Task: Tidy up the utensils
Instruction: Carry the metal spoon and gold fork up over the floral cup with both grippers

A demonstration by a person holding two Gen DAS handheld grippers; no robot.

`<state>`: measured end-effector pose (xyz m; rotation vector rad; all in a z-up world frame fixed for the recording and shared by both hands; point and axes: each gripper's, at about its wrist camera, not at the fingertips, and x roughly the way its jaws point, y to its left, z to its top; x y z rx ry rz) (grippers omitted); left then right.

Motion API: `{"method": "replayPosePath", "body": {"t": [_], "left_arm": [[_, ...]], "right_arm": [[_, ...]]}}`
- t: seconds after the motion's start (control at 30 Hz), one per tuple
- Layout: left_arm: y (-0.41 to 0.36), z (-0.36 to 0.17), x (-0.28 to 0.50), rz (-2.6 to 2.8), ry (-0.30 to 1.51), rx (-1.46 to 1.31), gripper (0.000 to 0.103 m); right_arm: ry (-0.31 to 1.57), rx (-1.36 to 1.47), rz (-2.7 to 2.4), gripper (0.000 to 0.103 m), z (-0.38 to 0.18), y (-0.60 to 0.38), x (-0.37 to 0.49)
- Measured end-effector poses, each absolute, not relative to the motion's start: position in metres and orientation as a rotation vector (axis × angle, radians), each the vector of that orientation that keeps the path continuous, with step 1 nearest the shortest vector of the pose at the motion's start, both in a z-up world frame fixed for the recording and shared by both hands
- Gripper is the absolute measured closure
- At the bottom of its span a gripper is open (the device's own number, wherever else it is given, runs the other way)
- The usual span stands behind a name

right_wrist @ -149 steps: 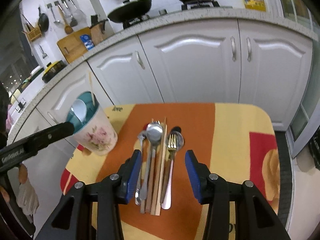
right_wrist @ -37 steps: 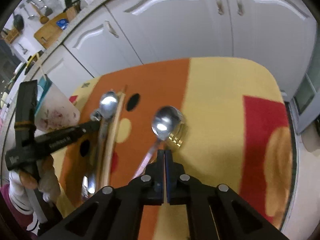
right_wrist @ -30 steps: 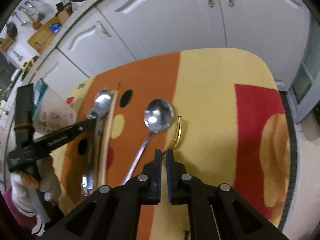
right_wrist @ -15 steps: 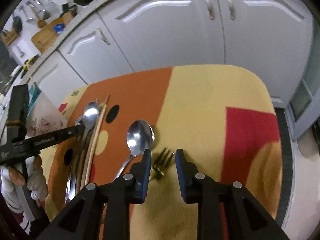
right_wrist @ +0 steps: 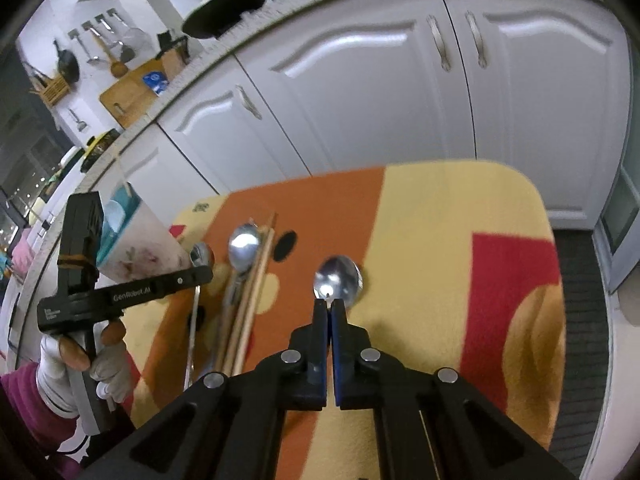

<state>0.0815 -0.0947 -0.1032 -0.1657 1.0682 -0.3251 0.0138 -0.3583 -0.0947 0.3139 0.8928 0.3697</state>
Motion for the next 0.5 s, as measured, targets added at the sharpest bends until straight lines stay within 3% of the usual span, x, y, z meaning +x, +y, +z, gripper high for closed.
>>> {"method": "replayPosePath", "body": {"t": [0.5], "left_arm": [[-0.065,-0.042,0.038,-0.366,0.924,-0.195,0.102]], "right_arm": [[0.762,0.198,0.419,0.101,-0.028,-0.317,0.001]]}}
